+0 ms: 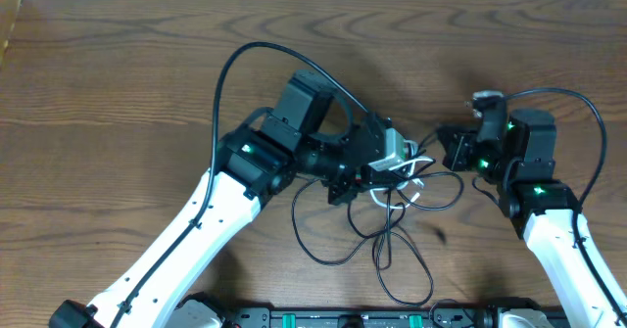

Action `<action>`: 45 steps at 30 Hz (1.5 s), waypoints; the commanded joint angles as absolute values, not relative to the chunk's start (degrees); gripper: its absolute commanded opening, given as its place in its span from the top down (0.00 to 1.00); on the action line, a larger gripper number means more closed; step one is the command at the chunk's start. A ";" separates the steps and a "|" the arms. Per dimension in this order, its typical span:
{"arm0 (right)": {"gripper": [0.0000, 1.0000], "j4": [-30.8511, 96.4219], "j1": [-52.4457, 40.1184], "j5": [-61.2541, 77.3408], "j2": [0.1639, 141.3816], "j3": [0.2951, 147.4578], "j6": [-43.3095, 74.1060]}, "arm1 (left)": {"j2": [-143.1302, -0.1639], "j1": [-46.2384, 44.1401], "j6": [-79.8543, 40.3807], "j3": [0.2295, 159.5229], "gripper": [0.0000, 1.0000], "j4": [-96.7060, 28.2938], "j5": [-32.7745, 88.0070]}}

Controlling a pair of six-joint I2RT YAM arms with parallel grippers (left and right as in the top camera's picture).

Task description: Untangle cables

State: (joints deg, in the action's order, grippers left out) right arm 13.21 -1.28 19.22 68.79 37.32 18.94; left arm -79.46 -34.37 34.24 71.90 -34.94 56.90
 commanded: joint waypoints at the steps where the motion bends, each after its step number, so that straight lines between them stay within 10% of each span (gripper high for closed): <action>1: 0.99 18.39 2.13 -3.62 69.49 37.01 28.60 | -78.85 -31.62 34.89 72.88 0.93 -36.80 57.74; 12: 0.99 23.94 11.03 -0.45 69.49 37.01 35.09 | -78.85 -21.85 29.43 72.88 0.93 -38.81 51.62; 24: 0.89 6.26 10.31 40.84 69.49 37.01 12.99 | -78.85 -21.65 29.47 72.88 0.92 -38.57 51.81; 45: 0.34 1.89 4.01 66.57 69.49 37.01 -11.31 | -78.85 -21.71 34.50 72.88 0.92 -37.12 53.63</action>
